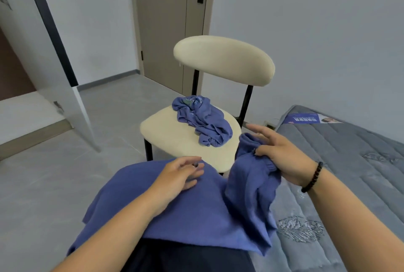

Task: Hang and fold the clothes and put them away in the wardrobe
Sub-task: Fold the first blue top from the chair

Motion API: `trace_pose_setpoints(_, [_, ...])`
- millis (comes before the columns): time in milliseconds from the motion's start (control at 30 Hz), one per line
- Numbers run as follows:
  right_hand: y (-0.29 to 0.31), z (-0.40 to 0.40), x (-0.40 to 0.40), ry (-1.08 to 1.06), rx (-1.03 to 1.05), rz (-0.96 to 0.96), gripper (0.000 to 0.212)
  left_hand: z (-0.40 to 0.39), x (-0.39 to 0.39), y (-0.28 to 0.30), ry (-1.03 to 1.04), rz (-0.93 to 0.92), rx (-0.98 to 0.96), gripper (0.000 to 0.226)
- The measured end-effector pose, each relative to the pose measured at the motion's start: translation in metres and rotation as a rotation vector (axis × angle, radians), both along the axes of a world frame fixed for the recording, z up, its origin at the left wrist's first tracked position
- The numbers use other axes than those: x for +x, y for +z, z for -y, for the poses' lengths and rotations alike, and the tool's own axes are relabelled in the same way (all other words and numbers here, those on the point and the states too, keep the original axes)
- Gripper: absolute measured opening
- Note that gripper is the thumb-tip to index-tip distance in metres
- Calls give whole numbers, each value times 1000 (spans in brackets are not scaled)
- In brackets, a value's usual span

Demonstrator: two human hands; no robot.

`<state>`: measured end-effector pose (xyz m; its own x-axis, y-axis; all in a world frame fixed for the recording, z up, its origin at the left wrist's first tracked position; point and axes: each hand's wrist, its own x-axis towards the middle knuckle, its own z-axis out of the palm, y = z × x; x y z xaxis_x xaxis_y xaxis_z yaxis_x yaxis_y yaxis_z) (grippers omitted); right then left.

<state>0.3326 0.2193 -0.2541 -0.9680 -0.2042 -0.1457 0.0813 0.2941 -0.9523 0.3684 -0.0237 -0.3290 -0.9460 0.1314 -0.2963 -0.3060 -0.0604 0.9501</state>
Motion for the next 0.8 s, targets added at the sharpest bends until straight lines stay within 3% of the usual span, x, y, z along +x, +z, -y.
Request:
trace_pose_setpoints(167, [-5,93,-9,182,130,-137,66,48,-10,3,85,276,283,41])
trace_pose_setpoints(300, [-8,159,-4,363,226,-190,77,81,-16,17,36,329,397,62])
trace_pose_setpoints(400, [-10,194,3,501,253,-176,95,107,-21,31,-17,342,315,56])
trace_pose_setpoints(533, [-16,212,7,577,150,-107,107,130,-25,35,-28,337,206,27])
trace_pose_setpoints(633, [-25,213,7,514,48,-102,104,141,-26,28,73,260,-66,21])
trace_pose_setpoints(800, [-46,212,-2,376,161,-187,78,170,-23,31,302,181,-32,16])
